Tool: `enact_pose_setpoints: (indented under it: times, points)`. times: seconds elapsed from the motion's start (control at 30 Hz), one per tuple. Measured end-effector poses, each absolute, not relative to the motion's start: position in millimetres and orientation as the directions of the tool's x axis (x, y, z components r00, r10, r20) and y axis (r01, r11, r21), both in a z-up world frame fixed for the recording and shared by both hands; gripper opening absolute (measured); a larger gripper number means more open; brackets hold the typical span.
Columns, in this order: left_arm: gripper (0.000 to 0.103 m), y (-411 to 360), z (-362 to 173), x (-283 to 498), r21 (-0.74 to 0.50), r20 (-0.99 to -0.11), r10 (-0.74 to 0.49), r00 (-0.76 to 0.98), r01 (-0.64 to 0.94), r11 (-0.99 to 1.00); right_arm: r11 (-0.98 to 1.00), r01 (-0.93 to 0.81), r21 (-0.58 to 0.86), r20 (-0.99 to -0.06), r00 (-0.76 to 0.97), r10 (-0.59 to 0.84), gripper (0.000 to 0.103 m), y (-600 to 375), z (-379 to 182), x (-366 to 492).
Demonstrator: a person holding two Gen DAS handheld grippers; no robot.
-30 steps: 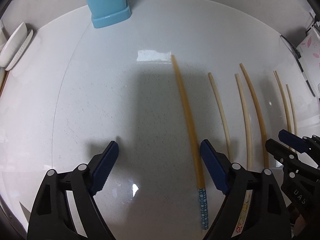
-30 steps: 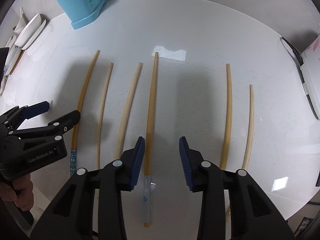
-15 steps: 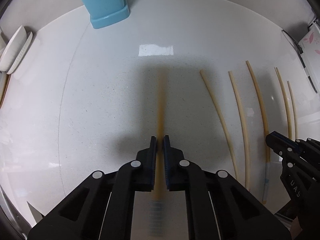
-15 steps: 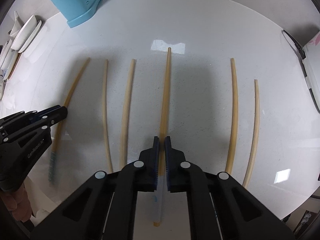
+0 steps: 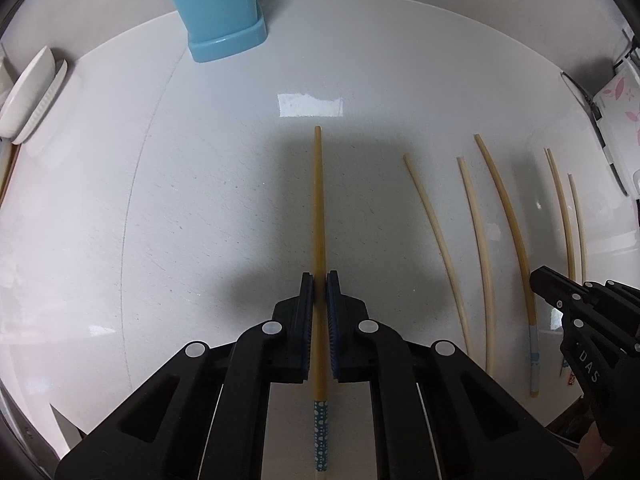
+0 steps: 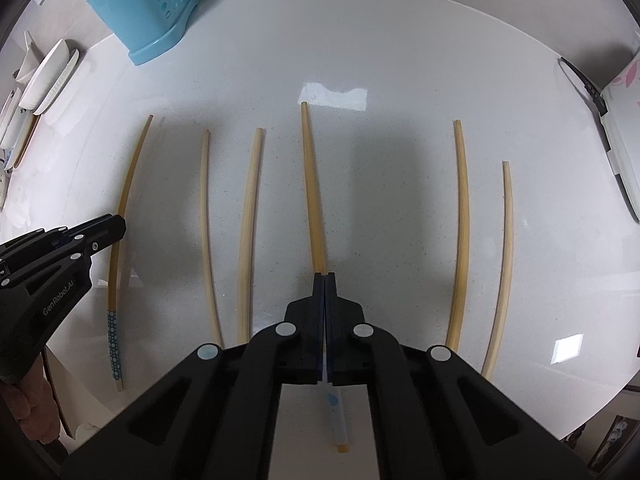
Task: Organize utensils
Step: 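Grasp a blue-patterned chopstick with the left tool while the right tool grasps a white-tipped chopstick, then lift both held chopsticks and carry them to the blue utensil holder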
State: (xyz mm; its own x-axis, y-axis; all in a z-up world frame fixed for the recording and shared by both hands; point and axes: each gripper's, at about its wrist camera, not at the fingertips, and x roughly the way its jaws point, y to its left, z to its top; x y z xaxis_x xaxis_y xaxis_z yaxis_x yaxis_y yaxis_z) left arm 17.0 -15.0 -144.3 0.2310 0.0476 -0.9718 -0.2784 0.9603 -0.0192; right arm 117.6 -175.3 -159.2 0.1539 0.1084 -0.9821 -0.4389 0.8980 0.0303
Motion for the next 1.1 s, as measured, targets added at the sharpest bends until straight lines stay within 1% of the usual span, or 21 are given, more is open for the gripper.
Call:
enact_pose_setpoints:
  times: [0.27,0.33,0.4,0.43,0.47,0.5,0.6,0.77,1.1]
  points:
    - [0.006,-12,-140,13,-0.022,-0.971,0.046,0.233,-0.283,0.959,0.906,-0.421,0.035,-0.983,0.147,0.106,0.003,-175,-161,127]
    - [0.006,-11,-140,12,-0.022,-0.971,0.046,0.234,-0.284,0.959,0.91,-0.413,0.037,-0.985,0.14,0.104,0.005,-174,-162,129]
    - [0.006,-10,-140,12,-0.023,-0.971,0.047,0.234,-0.285,0.958,0.914,-0.403,0.052,-0.988,0.113,0.106,0.013,-174,-165,131]
    - [0.006,-10,-140,12,-0.023,-0.971,0.046,0.234,-0.284,0.958,0.914,-0.401,0.055,-0.989,0.103,0.104,0.013,-174,-167,131]
    - [0.006,-10,-140,12,-0.024,-0.971,0.045,0.234,-0.284,0.959,0.915,-0.401,0.047,-0.991,0.097,0.094,0.008,-174,-170,132]
    - [0.006,-10,-140,13,-0.024,-0.971,0.044,0.234,-0.282,0.959,0.913,-0.406,0.041,-0.99,0.109,0.093,0.007,-174,-169,132]
    - [0.006,-8,-139,13,-0.027,-0.97,0.043,0.238,-0.283,0.959,0.914,-0.4,0.067,-0.989,0.098,0.115,0.007,-175,-169,133]
    - [0.006,-7,-130,11,-0.035,-0.965,0.041,0.258,-0.284,0.958,0.913,-0.403,0.066,-0.982,0.134,0.13,0.007,-172,-160,134]
    - [0.006,-1,-96,9,-0.039,-0.942,0.066,0.33,-0.3,0.953,0.904,-0.417,0.091,-0.953,0.227,0.2,0.007,-164,-122,141]
